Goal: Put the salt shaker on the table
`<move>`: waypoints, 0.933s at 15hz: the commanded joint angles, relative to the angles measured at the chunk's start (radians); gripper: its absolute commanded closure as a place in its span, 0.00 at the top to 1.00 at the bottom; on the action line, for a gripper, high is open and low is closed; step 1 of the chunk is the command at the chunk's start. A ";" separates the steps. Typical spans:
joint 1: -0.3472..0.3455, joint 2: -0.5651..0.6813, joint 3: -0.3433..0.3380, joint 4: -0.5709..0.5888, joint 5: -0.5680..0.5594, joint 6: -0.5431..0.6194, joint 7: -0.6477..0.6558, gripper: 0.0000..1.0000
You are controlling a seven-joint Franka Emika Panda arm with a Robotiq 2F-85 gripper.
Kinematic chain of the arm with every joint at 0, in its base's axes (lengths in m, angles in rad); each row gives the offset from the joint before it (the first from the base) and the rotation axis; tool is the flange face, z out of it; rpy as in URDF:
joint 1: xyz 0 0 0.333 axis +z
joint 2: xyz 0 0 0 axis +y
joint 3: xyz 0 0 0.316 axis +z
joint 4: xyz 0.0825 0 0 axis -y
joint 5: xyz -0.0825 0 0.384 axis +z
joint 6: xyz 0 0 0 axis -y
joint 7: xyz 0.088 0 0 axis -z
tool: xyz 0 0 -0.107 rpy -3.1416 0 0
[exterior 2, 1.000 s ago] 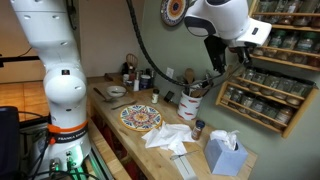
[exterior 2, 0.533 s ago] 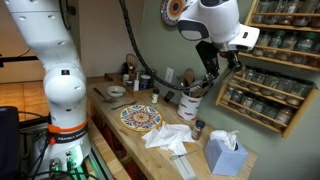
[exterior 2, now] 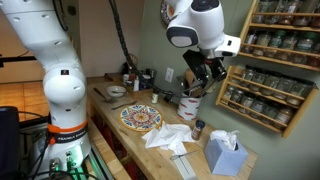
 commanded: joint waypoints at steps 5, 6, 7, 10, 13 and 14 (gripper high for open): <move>0.038 -0.077 0.011 -0.149 -0.186 -0.009 0.045 0.31; 0.043 -0.079 0.009 -0.164 -0.199 -0.008 0.049 0.31; 0.049 -0.082 0.004 -0.177 -0.207 -0.008 0.053 0.31; 0.073 -0.051 -0.017 -0.161 -0.209 0.006 0.054 0.56; 0.074 -0.053 -0.022 -0.166 -0.219 0.006 0.065 0.56; 0.074 -0.053 -0.022 -0.166 -0.219 0.006 0.066 0.56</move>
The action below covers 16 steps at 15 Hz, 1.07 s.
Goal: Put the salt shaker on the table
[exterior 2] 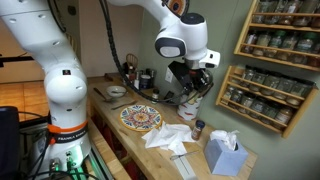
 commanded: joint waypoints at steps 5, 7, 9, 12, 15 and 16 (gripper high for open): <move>0.031 -0.006 0.001 -0.061 0.015 0.059 -0.045 0.31; 0.041 -0.018 0.002 -0.109 0.024 0.100 -0.079 0.31; 0.059 -0.029 -0.001 -0.156 0.041 0.147 -0.120 0.31; 0.129 -0.054 -0.011 -0.220 0.096 0.217 -0.217 0.31; 0.220 -0.059 -0.013 -0.254 0.169 0.278 -0.309 0.31; 0.253 -0.022 -0.014 -0.215 0.220 0.285 -0.361 0.31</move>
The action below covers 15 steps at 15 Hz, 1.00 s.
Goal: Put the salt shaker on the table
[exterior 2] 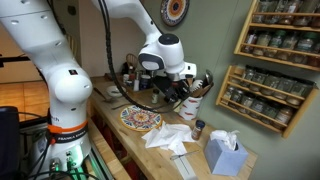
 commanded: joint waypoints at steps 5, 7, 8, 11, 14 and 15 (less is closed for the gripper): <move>0.248 0.020 -0.062 -0.005 0.227 0.123 -0.251 0.31; 0.298 0.044 -0.091 -0.001 0.271 0.140 -0.298 0.31; 0.318 0.055 -0.106 0.002 0.292 0.144 -0.319 0.31; 0.387 0.085 -0.166 0.017 0.369 0.178 -0.402 0.31; 0.451 0.109 -0.228 0.036 0.443 0.194 -0.490 0.31; 0.471 0.117 -0.246 0.045 0.466 0.189 -0.518 0.31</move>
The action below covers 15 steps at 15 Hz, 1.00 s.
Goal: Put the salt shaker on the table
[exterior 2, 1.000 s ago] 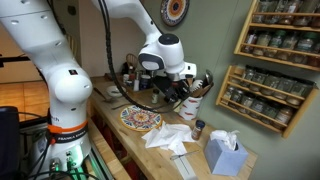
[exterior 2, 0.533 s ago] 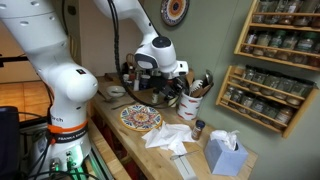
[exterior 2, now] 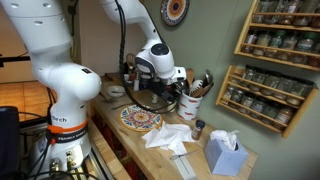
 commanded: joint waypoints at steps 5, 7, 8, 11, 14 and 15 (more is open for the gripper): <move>0.153 0.098 -0.141 0.090 0.204 -0.013 -0.218 0.31; 0.178 0.140 -0.168 0.117 0.261 -0.029 -0.271 0.31; 0.188 0.160 -0.179 0.130 0.291 -0.041 -0.296 0.31; 0.199 0.231 -0.199 0.170 0.387 -0.095 -0.374 0.31; 0.188 0.307 -0.205 0.210 0.493 -0.164 -0.460 0.31; 0.181 0.333 -0.206 0.222 0.526 -0.186 -0.486 0.31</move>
